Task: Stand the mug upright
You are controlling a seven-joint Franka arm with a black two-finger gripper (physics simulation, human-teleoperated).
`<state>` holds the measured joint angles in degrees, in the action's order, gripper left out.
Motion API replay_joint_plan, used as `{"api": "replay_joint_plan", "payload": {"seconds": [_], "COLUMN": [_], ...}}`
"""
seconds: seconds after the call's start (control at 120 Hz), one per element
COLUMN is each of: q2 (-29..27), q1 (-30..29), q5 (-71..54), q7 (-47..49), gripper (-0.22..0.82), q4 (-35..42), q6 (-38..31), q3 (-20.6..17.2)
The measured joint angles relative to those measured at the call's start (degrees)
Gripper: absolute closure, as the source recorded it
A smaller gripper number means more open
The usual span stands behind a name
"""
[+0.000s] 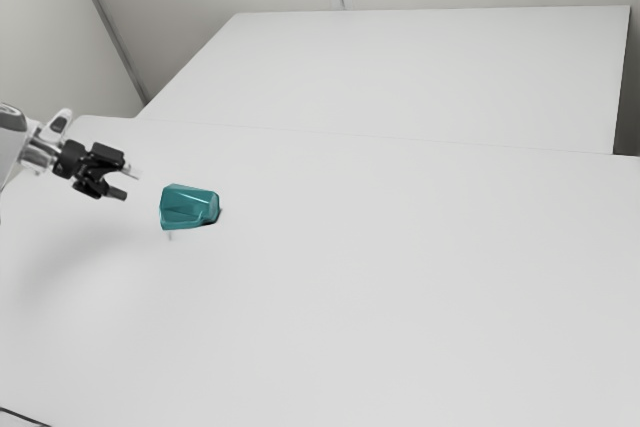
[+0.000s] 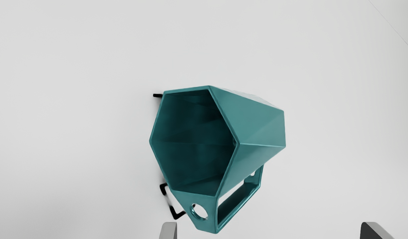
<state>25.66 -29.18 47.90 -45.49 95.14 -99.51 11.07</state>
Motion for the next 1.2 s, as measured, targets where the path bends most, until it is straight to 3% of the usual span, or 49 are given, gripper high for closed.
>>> {"api": "replay_joint_plan", "payload": {"seconds": [1.2], "q2": [9.6], "q1": [4.1], "q5": [9.0], "q7": [-0.8], "gripper": [0.0], "q4": [-4.6], "q6": [0.1], "q3": [-0.6]}}
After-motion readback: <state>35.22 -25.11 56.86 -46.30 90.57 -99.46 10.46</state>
